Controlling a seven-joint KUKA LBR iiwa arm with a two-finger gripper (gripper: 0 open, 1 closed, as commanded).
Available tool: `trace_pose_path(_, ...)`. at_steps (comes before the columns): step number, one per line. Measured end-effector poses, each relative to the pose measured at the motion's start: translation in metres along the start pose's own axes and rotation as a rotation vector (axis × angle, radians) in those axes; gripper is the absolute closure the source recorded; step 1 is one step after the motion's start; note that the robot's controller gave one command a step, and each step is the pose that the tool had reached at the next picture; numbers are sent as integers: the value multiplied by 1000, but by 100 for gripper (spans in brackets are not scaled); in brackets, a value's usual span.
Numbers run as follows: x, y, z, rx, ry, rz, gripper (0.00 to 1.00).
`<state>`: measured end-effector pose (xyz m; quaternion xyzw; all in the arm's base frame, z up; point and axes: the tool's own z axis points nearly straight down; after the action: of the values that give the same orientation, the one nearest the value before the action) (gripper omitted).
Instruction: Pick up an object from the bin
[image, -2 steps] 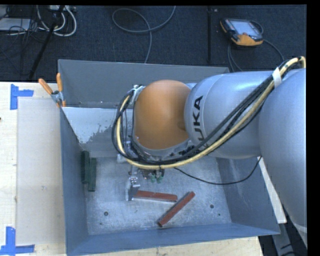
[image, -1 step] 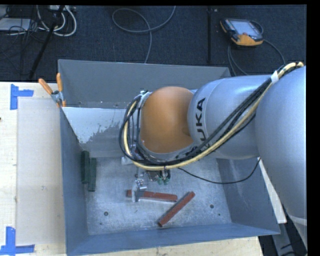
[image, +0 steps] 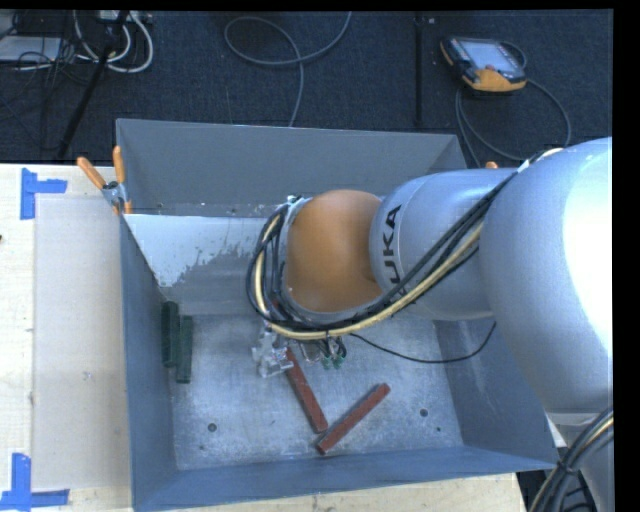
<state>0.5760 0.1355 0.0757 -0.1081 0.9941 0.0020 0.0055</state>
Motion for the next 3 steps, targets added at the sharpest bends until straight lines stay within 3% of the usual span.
trace_pose_path(1, 1, -1, 2, 1, 1, 2, 0)
trace_pose_path(2, 1, -1, 2, 1, 1, 2, 0)
trace_pose_path(3, 13, -98, -27, 2, 11, -8, 100)
